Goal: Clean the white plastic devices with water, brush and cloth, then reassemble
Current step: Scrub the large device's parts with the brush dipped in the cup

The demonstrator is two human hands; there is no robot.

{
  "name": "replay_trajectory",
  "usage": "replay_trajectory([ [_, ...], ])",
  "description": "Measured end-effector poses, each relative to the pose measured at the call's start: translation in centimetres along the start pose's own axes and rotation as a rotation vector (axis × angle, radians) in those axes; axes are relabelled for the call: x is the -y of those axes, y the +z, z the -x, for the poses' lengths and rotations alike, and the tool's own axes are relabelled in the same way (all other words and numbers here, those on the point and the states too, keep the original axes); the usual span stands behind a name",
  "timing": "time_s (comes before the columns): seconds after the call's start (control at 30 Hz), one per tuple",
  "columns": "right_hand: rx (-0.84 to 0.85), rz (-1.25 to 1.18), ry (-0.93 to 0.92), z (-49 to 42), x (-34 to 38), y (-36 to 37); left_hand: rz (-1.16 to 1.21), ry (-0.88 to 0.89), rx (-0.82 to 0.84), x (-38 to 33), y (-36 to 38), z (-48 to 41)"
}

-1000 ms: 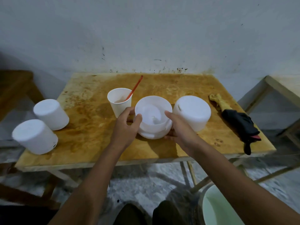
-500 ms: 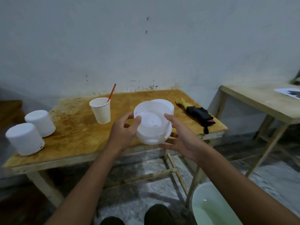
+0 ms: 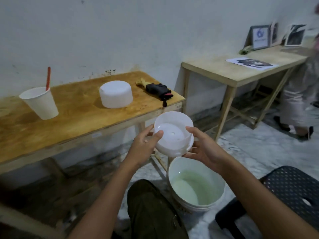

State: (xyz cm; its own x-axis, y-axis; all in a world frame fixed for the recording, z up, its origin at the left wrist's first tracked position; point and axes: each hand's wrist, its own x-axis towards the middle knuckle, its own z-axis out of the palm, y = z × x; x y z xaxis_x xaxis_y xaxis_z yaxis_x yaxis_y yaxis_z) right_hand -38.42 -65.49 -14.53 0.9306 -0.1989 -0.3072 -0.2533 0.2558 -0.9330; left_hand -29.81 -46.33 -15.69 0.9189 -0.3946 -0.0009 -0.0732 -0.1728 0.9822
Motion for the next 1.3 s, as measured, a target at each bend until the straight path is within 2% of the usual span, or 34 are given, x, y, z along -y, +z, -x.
replay_trajectory([
  [0.23, -0.202, -0.031, 0.051, -2.3, -7.3, -7.3, 0.014, -0.183, 0.201, 6.5, 7.2, -3.0],
  [0.43, -0.356, -0.083, 0.116, -6.0, -14.1, -11.6, 0.021, -0.415, 0.258, 13.2, 12.1, -6.1],
  [0.57, -0.469, -0.020, 0.112, -8.2, -17.1, -13.0, 0.049, -0.590, 0.180, 17.5, 13.5, -7.7],
  [0.7, -0.557, 0.169, 0.068, -10.1, -19.7, -14.1, -0.064, -0.693, 0.040, 21.3, 14.0, -9.2],
  [0.87, -0.635, 0.408, -0.030, -11.5, -21.6, -14.9, -0.238, -0.836, 0.042, 26.0, 14.8, -10.5],
  [1.03, -0.675, 0.556, -0.098, -12.0, -22.5, -15.5, -0.347, -0.775, 0.056, 28.3, 15.7, -11.0],
  [1.2, -0.650, 0.745, -0.069, -12.2, -23.8, -16.1, -0.413, -0.696, 0.044, 29.5, 15.5, -10.7],
  [1.3, -0.636, 0.847, -0.112, -12.5, -24.2, -16.3, -0.434, -0.689, 0.039, 29.7, 15.4, -10.9],
])
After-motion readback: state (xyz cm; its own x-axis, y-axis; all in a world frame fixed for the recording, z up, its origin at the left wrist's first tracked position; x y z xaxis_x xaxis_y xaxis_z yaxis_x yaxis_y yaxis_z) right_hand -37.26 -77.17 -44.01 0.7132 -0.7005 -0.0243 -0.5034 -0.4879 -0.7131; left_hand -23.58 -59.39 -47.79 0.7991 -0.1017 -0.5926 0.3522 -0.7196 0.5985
